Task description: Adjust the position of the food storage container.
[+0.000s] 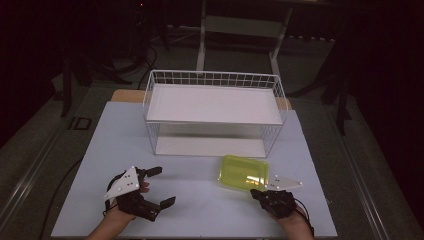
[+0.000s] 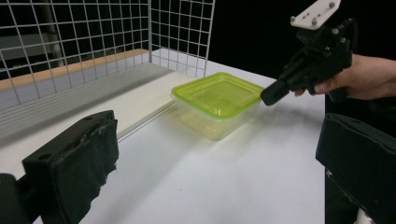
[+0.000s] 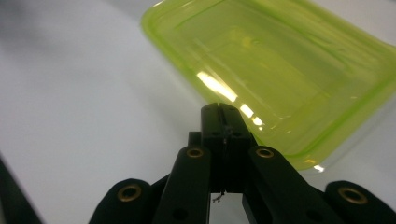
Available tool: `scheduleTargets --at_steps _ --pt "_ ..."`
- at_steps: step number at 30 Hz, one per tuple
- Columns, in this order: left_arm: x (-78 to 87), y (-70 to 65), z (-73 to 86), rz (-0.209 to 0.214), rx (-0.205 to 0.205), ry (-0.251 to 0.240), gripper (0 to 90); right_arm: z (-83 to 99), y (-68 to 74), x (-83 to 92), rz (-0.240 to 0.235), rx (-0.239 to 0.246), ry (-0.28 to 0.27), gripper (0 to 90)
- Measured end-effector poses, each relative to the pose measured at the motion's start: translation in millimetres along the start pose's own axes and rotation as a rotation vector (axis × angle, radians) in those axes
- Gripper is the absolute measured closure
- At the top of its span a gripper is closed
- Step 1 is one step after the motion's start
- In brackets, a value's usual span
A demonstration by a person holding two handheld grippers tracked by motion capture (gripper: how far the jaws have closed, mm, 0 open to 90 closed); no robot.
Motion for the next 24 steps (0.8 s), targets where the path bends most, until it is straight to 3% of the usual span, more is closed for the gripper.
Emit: scheduleTargets --at_steps 5,9,14,18,24 --pt "-1.3 -0.4 1.2 0.004 0.001 0.006 0.0 -6.0 -12.1 2.8 0.037 0.018 -0.016 90.0" --pt "-2.0 -1.0 1.3 0.006 -0.001 0.007 0.0 -8.7 -24.4 3.5 0.063 0.003 -0.029 90.0" --pt "-2.1 -1.1 1.6 0.007 0.002 0.006 0.0 -14.0 -30.4 10.0 0.055 -0.004 -0.06 90.0" --pt "-2.0 -0.7 2.1 0.006 0.003 0.007 0.0 -27.1 -47.0 20.7 0.075 -0.006 -0.101 89.9" --pt "-1.4 0.6 2.6 0.0 0.003 0.009 0.0 -35.2 -78.4 16.3 0.103 -0.017 -0.09 89.9"
Point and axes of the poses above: each handheld gripper's, and its own axes: x roughly backward along the jaws, z roughly out of its underside, y roughly to its left, the point moved 7 cm from there along -x, roughly forward along the jaws, and after that the axes turned 13 degrees about -x, right-handed, at the moved point
